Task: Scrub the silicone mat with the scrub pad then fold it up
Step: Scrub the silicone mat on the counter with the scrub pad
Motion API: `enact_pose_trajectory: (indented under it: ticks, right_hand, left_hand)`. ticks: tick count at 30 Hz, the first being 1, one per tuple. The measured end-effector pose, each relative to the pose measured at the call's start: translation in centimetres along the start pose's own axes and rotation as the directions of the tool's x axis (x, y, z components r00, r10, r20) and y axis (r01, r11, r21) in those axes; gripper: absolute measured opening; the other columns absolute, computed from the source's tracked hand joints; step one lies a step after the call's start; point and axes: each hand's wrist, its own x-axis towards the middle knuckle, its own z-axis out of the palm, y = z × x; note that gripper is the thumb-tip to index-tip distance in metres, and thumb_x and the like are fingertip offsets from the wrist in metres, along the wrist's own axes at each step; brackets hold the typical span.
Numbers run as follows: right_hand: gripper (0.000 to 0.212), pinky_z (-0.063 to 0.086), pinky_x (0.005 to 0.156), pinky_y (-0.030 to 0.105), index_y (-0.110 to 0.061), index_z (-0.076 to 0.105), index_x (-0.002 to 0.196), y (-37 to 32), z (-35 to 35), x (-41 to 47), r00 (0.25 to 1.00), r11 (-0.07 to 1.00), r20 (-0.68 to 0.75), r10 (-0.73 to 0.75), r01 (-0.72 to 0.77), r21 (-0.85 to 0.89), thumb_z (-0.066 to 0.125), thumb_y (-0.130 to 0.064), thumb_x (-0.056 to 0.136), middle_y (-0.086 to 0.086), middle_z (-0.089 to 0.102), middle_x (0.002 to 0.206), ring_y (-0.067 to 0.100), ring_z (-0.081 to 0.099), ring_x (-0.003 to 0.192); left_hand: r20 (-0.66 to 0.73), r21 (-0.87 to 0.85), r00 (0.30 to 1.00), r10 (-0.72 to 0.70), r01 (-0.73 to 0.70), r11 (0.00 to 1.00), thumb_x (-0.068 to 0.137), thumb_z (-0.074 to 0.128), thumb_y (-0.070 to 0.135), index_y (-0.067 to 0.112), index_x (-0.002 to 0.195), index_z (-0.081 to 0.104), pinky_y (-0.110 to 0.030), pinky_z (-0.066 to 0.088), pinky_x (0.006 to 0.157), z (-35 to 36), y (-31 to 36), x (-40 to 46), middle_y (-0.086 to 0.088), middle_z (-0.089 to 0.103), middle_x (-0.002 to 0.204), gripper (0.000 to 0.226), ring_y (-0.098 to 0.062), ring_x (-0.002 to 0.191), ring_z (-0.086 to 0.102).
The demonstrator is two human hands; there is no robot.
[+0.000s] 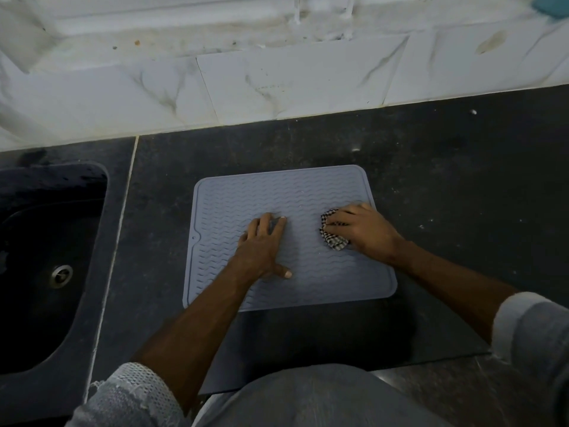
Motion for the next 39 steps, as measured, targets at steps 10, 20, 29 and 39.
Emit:
enact_pose_trajectory:
  ticks: [10, 20, 29, 39]
  right_hand:
    - [0.042, 0.038, 0.089, 0.043, -0.019, 0.066, 0.113, 0.0, -0.2, 0.3, 0.992, 0.984, 0.000, 0.122, -0.121, 0.134, 0.074, -0.015, 0.072, 0.002, 0.064, 0.118, 0.027, 0.055, 0.109]
    - [0.036, 0.038, 0.088, 0.043, -0.016, 0.068, 0.110, 0.2, -0.6, 0.5, 0.997, 0.994, -0.002, 0.072, -0.072, 0.084, 0.070, -0.010, 0.075, 0.002, 0.064, 0.118, 0.028, 0.055, 0.111]
    - [0.032, 0.034, 0.081, 0.038, -0.021, 0.068, 0.107, 2.7, -1.6, -1.6, 0.978, 0.977, 0.027, 0.207, -0.208, 0.047, 0.072, -0.022, 0.076, -0.002, 0.065, 0.115, 0.025, 0.053, 0.109]
    - [0.043, 0.035, 0.090, 0.041, -0.019, 0.064, 0.117, 0.5, -0.6, -0.1, 0.989, 0.987, 0.016, 0.147, -0.148, 0.057, 0.070, -0.012, 0.075, 0.001, 0.061, 0.124, 0.027, 0.051, 0.116]
  left_hand:
    - [-0.053, -0.046, 0.998, 0.044, -0.047, 0.998, 0.072, 0.070, 0.061, 0.027, 0.152, -0.004, -0.051, 0.010, 0.115, 0.2, 1.3, 0.5, -0.005, -0.012, 0.158, 0.114, -0.030, 0.145, -0.005]
    - [-0.031, -0.020, 0.996, 0.088, -0.088, 0.996, 0.066, 0.076, 0.058, 0.026, 0.152, 0.000, -0.054, 0.017, 0.112, 0.6, 2.8, 2.1, -0.006, -0.010, 0.157, 0.119, -0.031, 0.144, -0.004]
    - [-0.044, 0.002, 0.996, 0.083, -0.083, 0.997, 0.065, 0.077, 0.057, 0.024, 0.151, 0.003, -0.056, 0.020, 0.111, 0.6, 3.1, 2.2, -0.007, -0.006, 0.157, 0.119, -0.032, 0.143, -0.002]
    - [-0.028, -0.003, 0.997, 0.075, -0.075, 0.997, 0.064, 0.078, 0.057, 0.025, 0.152, 0.001, -0.057, 0.020, 0.110, 0.5, 3.1, 2.2, -0.007, -0.007, 0.157, 0.121, -0.033, 0.143, -0.004]
